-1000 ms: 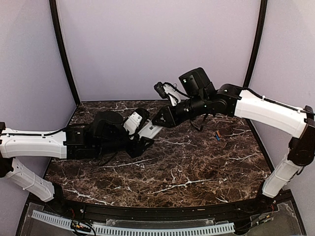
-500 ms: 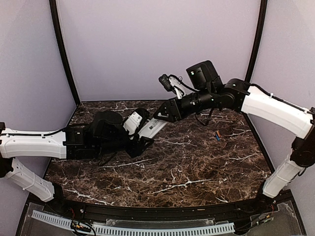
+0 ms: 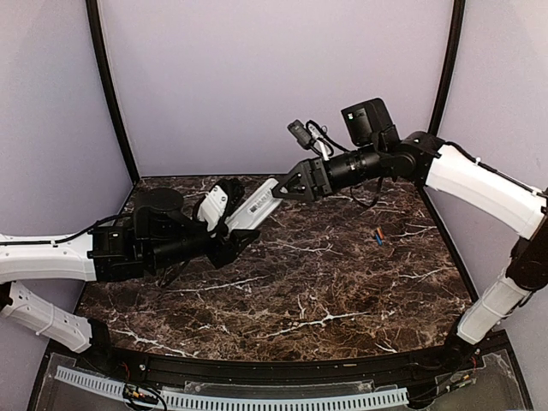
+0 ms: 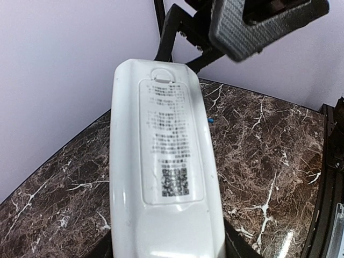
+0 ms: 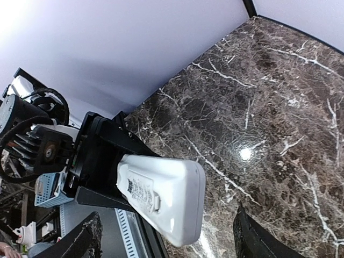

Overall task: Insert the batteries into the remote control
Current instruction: Pass from the left arm to the right

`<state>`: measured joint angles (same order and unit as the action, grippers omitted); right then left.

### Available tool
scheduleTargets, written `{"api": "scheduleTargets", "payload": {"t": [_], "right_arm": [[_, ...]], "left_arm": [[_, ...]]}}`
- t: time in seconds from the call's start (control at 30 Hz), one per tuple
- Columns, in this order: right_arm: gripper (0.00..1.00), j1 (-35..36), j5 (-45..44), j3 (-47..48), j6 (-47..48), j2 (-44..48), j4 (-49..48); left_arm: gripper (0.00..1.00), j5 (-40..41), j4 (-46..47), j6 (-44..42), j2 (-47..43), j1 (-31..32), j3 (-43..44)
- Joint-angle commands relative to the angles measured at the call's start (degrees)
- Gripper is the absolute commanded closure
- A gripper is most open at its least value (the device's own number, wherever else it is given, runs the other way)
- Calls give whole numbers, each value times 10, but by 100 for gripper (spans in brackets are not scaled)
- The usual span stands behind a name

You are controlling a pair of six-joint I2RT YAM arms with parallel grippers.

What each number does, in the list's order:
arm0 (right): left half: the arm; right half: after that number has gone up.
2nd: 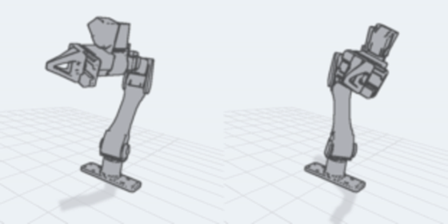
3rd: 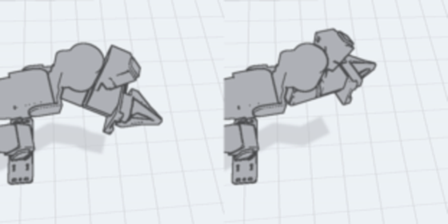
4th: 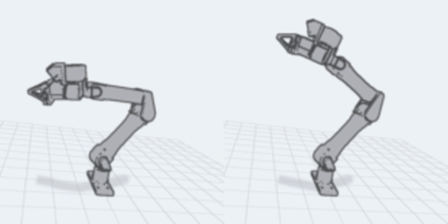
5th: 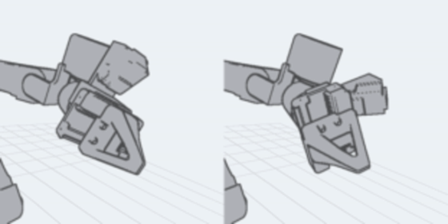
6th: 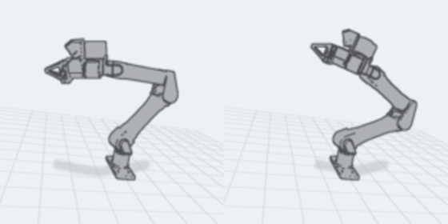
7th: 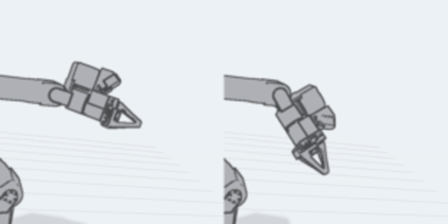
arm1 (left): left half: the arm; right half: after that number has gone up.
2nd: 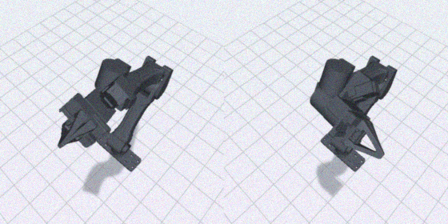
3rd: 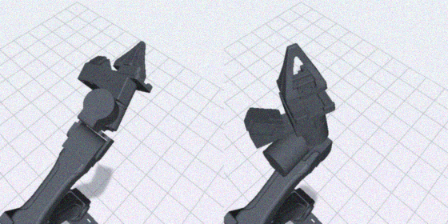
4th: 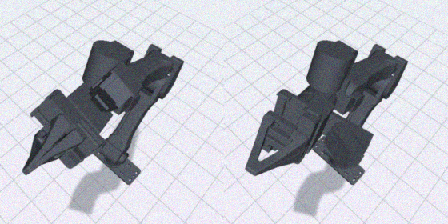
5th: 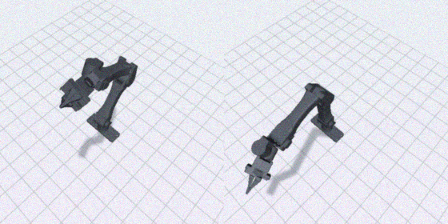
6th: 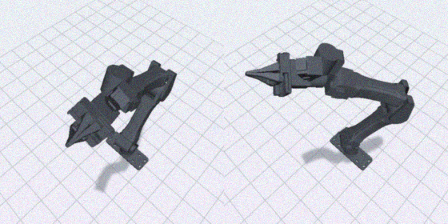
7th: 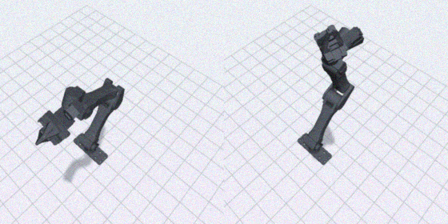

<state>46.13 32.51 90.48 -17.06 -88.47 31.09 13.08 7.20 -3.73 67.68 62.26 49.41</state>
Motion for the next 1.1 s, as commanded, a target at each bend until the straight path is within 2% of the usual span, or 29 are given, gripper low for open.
{"api": "scheduleTargets", "payload": {"t": [0.0,0.13,0.27,0.57,0.77,0.83,0.87,0.93,1.0,1.07], "right_arm": [[24,4,107,-18,-24,-20,-75],[43,12,156,-28,-52,-41,-130],[60,22,160,-44,-72,-50,-173],[93,25,178,-40,-62,-56,-164],[100,24,170,-19,-20,-53,-117],[100,23,164,-10,8,-49,-92],[100,22,160,-6,25,-45,-79],[100,19,154,3,57,-39,-47],[100,16,156,18,97,-35,-6],[100,16,173,29,149,-28,30]], "left_arm": [[100,-2,29,-30,-14,2,-12],[100,-3,36,-31,-10,3,-12],[100,-6,43,-28,-9,3,-12],[100,-9,49,-22,-15,3,-19],[100,-19,46,-10,-20,2,-20],[72,-46,39,-9,-26,2,-19],[47,-84,32,-10,-29,2,-19],[24,-134,13,-4,-36,1,-15],[17,-172,-9,15,-40,-4,-9],[16,-214,-23,44,-40,-16,-4]]}}
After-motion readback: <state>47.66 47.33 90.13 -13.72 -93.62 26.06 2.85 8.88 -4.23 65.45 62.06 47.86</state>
